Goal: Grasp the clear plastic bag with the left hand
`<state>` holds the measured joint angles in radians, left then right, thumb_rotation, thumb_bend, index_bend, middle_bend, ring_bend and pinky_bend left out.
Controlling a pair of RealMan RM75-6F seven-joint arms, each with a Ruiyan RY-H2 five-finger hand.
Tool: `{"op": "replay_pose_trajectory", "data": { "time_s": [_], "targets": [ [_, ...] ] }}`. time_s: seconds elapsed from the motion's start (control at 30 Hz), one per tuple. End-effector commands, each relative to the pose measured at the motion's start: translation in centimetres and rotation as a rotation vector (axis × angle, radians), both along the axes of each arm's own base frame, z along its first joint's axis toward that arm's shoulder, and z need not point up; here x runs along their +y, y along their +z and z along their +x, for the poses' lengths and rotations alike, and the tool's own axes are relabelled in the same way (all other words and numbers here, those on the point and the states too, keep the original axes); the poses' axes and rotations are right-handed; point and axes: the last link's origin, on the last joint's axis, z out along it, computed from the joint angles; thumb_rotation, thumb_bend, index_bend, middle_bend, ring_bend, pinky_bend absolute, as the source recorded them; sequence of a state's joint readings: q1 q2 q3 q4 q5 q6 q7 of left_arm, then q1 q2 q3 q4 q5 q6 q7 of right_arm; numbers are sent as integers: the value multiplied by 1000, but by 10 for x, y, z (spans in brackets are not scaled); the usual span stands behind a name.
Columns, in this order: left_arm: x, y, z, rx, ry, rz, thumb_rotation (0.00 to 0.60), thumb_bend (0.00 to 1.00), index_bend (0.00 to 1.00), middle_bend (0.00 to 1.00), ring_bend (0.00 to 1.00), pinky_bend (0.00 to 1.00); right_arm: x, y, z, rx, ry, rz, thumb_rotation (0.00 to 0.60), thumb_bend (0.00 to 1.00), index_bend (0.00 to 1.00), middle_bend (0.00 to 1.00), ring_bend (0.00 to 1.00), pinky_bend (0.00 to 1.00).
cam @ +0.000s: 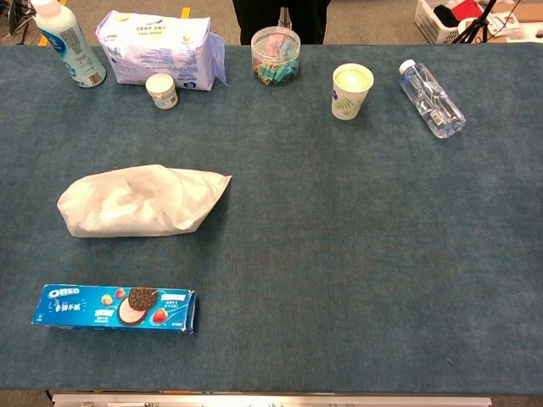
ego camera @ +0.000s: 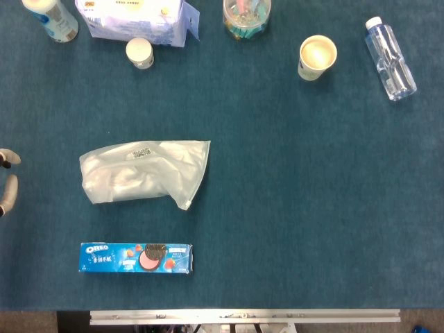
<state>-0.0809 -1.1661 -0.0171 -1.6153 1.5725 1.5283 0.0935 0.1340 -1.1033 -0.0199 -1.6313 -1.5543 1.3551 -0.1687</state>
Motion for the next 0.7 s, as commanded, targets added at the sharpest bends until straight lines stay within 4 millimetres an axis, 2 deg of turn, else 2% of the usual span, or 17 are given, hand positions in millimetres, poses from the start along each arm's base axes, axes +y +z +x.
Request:
{"op": "replay_pose_trajectory", "data": {
  "time_s": [0.03, 0.7],
  "targets": [
    [0, 1, 0, -2, 1, 1, 600, 456, 413, 471, 325, 355, 0, 0, 0, 2, 0, 1, 600, 39, 396, 335, 163, 287],
    [-2, 0, 1, -5, -5, -3, 600, 456, 415, 470, 325, 356, 1, -3, 1, 3, 4, 10, 600, 40, 405, 335, 164, 287]
  ]
}}
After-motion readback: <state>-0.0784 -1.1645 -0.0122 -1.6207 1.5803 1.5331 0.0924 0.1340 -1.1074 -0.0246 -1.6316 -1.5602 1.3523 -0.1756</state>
